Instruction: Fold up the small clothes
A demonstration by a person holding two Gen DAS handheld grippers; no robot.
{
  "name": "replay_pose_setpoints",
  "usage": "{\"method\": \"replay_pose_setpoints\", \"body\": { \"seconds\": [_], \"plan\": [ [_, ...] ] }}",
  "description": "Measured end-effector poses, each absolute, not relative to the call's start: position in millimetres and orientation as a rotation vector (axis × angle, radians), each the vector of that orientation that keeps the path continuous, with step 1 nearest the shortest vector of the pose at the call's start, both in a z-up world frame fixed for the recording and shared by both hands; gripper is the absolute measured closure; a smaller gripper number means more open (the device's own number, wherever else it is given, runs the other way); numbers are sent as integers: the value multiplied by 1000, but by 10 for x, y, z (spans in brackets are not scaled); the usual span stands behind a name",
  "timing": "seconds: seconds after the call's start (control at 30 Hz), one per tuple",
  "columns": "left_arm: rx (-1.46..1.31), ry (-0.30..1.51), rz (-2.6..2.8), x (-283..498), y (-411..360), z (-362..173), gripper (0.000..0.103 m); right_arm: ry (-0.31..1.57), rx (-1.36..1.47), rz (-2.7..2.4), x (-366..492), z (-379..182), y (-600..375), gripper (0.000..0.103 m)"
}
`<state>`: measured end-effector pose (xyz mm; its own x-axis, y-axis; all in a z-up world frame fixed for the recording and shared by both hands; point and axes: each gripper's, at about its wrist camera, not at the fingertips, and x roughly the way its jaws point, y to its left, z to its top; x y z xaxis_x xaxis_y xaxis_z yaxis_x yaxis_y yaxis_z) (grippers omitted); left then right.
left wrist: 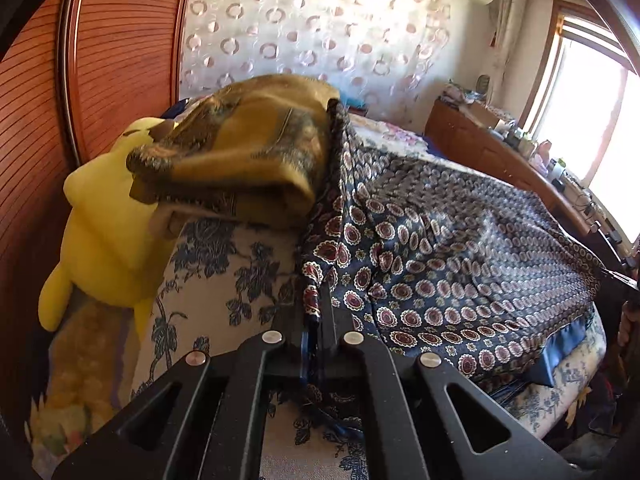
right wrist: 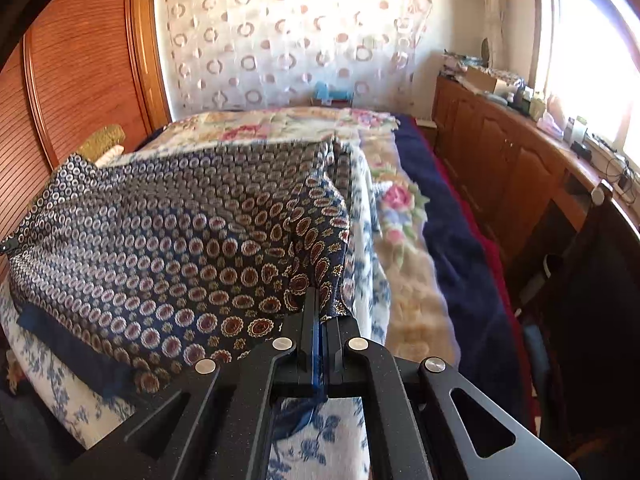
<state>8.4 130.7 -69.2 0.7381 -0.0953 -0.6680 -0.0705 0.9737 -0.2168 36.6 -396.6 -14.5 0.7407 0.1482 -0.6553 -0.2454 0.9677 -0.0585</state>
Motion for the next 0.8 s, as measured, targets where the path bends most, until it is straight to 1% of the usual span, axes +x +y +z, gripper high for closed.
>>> {"method": "replay_pose_setpoints", "body": {
  "seconds": [0.13, 0.23, 0.3, 0.33, 0.37, 0.4, 0.43, 0.47, 0.63, 0.7, 0.77, 0.8],
  "plan": [
    [-201, 755, 1, 71, 1245, -738, 100, 724, -139, 210, 519, -156, -3990, 103],
    [-202, 760, 3, 66, 1228, -756, 100, 716, -125, 211, 509, -64, -4020, 102],
    [-204, 762, -1, 47, 1237, -759, 100, 701, -127, 205, 467, -7, -4038, 99],
    [-204, 762, -3, 42, 1239, -760, 100, 691, -131, 192, 469, 25, -4027, 93],
    [-203, 761, -4, 36, 1238, -764, 100, 684, -134, 181, 382, 3, -4038, 82],
    [-200, 762, -2, 33, 1234, -768, 100, 675, -134, 164, 378, 36, -4034, 74],
    [-197, 764, 0, 33, 1231, -774, 100, 663, -128, 156, 336, 53, -4032, 60],
    [-195, 766, 2, 36, 1228, -783, 100, 650, -121, 157, 261, 78, -4033, 55],
    [-187, 775, 8, 41, 1205, -823, 99, 624, -157, 171, 157, 105, -3856, 52],
    [-178, 779, 11, 44, 1185, -839, 99, 609, -162, 181, 70, 127, -3815, 49],
    [-169, 782, 13, 45, 1168, -853, 99, 595, -144, 215, 38, 118, -3733, 39],
    [-168, 784, 13, 47, 1163, -859, 99, 598, -132, 237, 15, 79, -3701, 36]
  ]
}}
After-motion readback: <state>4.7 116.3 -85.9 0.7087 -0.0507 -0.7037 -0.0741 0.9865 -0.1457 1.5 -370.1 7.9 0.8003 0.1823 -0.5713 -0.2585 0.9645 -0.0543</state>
